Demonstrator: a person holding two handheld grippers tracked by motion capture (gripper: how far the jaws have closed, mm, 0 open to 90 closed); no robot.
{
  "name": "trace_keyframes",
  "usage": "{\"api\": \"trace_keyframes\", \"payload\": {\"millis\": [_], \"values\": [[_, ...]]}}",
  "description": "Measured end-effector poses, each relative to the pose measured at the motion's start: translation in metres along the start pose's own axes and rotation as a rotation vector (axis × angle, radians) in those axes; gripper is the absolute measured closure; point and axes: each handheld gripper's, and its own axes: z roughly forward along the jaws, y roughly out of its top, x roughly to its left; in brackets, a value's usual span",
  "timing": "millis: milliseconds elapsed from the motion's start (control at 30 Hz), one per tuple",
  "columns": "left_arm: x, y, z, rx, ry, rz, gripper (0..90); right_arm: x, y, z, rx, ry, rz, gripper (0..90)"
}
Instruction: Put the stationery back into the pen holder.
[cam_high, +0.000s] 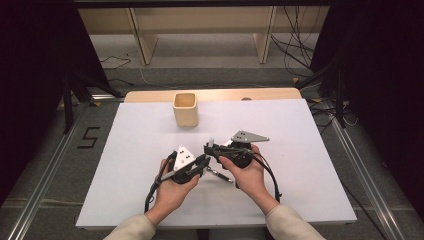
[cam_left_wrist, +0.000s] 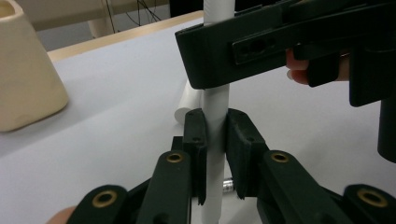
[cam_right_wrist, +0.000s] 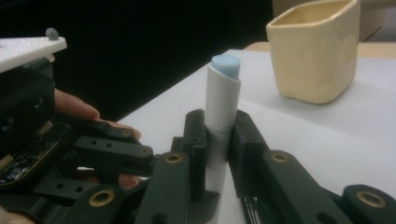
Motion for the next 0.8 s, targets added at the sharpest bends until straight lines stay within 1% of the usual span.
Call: {"api": "trace_keyframes", "payload": {"millis": [33,67,133,167,200,233,267,300,333,400,433,533,567,667,700,800], "values": [[0.0,0.001,-0.001,-0.012,-0.004,-0.001,78.3,0.0,0.0,0.0,0.0,0.0,0.0,79.1],[0.0,0.002,-0.002,-0.014,-0.007,0.005,77.9,0.001,0.002,-0.001,-0.005,0.003,-0.001,79.2],[0.001,0.003,-0.002,-0.025,-0.009,-0.003,69.3,0.002,0.005,-0.003,-0.005,-0.006,-0.027,79.2],[0.001,0.004,-0.002,-0.021,-0.014,0.002,64.3,0.003,0.006,-0.004,-0.004,-0.013,-0.04,79.1],[0.002,0.004,-0.001,-0.016,-0.013,0.007,64.3,0.003,0.006,-0.004,-0.004,-0.013,-0.04,79.1],[0.003,0.003,-0.001,-0.009,-0.008,0.006,60.2,0.004,0.007,-0.004,0.001,-0.022,-0.061,79.1],[0.004,0.003,-0.001,-0.003,-0.005,0.004,58.8,0.005,0.007,-0.004,0.004,-0.03,-0.078,79.1],[0.005,0.003,0.0,0.003,-0.004,0.003,58.8,0.005,0.007,-0.004,0.004,-0.03,-0.078,79.1],[0.006,0.003,0.0,0.008,-0.007,0.004,56.6,0.006,0.007,-0.003,0.012,-0.04,-0.103,79.1],[0.006,0.003,0.002,0.015,-0.001,0.013,56.5,0.007,0.007,-0.003,0.016,-0.045,-0.112,79.1],[0.006,0.003,0.003,0.017,-0.005,0.02,56.5,0.007,0.007,-0.003,0.016,-0.045,-0.112,79.1],[0.004,0.003,0.005,0.021,-0.012,0.031,61.6,0.007,0.006,-0.002,0.018,-0.045,-0.112,79.0],[0.003,0.003,0.006,0.02,-0.012,0.033,61.6,0.007,0.006,-0.002,0.018,-0.045,-0.112,79.0],[0.004,0.004,0.008,0.015,-0.003,0.03,65.7,0.007,0.006,-0.002,0.021,-0.048,-0.112,79.0],[0.003,0.005,0.008,0.007,-0.003,0.022,67.0,0.007,0.005,-0.002,0.022,-0.049,-0.115,79.0],[0.003,0.007,0.009,0.001,-0.007,0.017,72.5,0.008,0.005,-0.001,0.023,-0.049,-0.119,79.0]]}}
